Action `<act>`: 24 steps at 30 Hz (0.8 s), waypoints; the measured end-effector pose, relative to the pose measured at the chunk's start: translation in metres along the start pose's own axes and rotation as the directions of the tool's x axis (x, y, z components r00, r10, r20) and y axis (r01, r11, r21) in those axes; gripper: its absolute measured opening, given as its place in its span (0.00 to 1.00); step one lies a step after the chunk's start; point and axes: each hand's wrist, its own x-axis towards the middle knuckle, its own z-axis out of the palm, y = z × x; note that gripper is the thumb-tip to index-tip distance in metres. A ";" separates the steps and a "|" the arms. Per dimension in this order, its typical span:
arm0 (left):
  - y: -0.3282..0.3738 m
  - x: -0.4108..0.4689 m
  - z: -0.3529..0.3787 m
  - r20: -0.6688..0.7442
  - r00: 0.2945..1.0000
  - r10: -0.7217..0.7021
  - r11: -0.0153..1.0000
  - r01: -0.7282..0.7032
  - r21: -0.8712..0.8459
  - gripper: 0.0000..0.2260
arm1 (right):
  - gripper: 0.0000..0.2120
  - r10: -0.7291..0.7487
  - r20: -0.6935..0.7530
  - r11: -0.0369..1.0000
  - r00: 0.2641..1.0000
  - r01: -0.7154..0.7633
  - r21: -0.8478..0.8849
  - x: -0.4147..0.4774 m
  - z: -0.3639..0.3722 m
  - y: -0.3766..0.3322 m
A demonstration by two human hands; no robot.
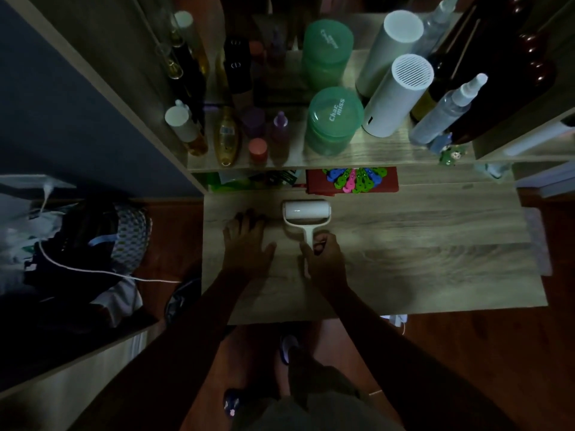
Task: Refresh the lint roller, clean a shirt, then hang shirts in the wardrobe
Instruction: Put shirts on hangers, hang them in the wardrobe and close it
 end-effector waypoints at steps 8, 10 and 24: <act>-0.016 -0.023 -0.014 -0.025 0.997 -0.071 0.996 0.069 -0.060 0.35 | 0.11 -0.156 -0.044 0.987 0.987 0.154 -0.034 -0.019 -0.007 -0.009; -0.029 -0.041 -0.021 -0.076 0.994 -0.084 0.995 0.080 -0.055 0.36 | 0.11 -0.245 -0.023 0.968 0.969 0.243 -0.055 -0.032 -0.007 -0.018; -0.244 -0.365 -0.200 -0.654 0.662 -0.367 0.922 0.350 -0.164 0.33 | 0.08 -0.840 0.346 0.509 0.417 0.827 0.239 -0.287 0.121 -0.242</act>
